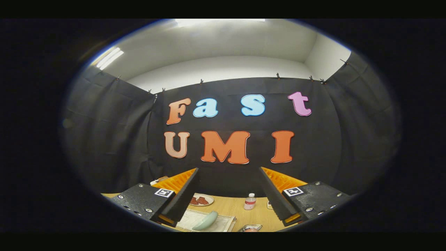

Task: Take the plate from the dish rack, then take the spoon from the basket and place it into the plate.

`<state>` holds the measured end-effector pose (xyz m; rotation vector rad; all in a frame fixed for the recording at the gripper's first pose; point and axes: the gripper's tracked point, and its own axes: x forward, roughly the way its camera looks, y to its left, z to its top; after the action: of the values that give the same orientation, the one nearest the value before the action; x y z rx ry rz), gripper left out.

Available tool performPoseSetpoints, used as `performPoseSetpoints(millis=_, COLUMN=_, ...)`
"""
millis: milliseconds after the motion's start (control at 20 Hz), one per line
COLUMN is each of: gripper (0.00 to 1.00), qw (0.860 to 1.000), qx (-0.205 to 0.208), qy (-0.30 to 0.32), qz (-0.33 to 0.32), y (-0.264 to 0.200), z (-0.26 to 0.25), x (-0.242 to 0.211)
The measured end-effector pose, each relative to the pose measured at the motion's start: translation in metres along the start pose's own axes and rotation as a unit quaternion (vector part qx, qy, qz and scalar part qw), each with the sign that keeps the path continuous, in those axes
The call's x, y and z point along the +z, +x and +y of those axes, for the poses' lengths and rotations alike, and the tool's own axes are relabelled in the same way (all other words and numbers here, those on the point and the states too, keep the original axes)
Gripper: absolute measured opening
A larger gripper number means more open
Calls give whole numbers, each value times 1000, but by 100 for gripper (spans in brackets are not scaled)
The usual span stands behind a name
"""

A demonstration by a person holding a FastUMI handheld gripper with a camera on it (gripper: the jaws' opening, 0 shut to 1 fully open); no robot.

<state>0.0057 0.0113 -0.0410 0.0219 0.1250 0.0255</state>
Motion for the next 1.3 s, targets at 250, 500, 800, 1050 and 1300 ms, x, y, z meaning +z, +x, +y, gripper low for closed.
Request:
performPoseSetpoints(millis=250, gripper=98, qw=999, qx=13, qy=-4, qz=36, y=10, z=12, x=-25)
performPoseSetpoints(millis=500, gripper=99, qw=995, qx=18, qy=-5, qz=102, y=22, z=20, x=-66)
performPoseSetpoints(millis=800, gripper=99, qw=977, qx=32, qy=9, qz=212, y=30, z=36, x=-129)
performPoseSetpoints(millis=1050, gripper=99, qw=951, qx=49, qy=18, qz=303, y=32, z=50, x=-176)
performPoseSetpoints(millis=1300, gripper=98, qw=918, qx=55, qy=28, qz=393, y=32, z=56, x=-224)
